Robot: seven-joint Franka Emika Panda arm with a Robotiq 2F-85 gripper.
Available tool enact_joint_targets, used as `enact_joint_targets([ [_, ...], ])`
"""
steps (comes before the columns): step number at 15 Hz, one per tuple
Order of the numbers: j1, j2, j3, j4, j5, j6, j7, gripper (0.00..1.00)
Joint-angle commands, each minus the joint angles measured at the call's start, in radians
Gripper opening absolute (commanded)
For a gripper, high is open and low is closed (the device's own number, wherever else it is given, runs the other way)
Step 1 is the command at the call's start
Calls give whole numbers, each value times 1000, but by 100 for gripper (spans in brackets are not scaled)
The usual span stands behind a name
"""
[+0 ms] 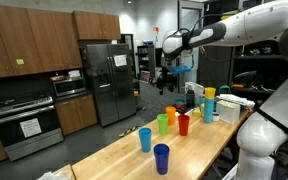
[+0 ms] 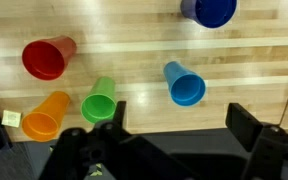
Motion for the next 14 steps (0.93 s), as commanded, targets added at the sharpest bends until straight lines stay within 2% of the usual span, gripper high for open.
enact_joint_targets([
  [1,-2,1,2,3,1,-2,-1,100],
  [6,-2,0,2,3,1,-1,-1,100],
  [14,0,134,-31,183,-6,-139,-137,100],
])
